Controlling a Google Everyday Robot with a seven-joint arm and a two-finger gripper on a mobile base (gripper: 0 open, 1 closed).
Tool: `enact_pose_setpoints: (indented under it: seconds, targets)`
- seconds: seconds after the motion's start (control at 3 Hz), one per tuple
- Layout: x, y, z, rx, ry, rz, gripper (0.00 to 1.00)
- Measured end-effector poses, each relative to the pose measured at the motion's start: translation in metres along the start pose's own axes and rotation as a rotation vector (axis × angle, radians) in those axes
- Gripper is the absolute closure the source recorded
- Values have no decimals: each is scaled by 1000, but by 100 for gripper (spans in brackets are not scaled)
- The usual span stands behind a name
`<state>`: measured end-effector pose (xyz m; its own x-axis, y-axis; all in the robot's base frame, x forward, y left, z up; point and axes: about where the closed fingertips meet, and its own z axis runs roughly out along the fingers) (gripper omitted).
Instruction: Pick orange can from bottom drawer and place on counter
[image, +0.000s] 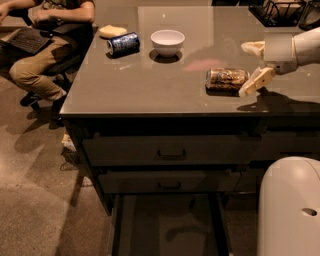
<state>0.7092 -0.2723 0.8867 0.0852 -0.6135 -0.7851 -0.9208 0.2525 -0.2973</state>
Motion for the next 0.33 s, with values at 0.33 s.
enact_pose_setpoints:
  seconds: [0.33]
  targets:
    - [-6,-9,-37,84,16,-29,0]
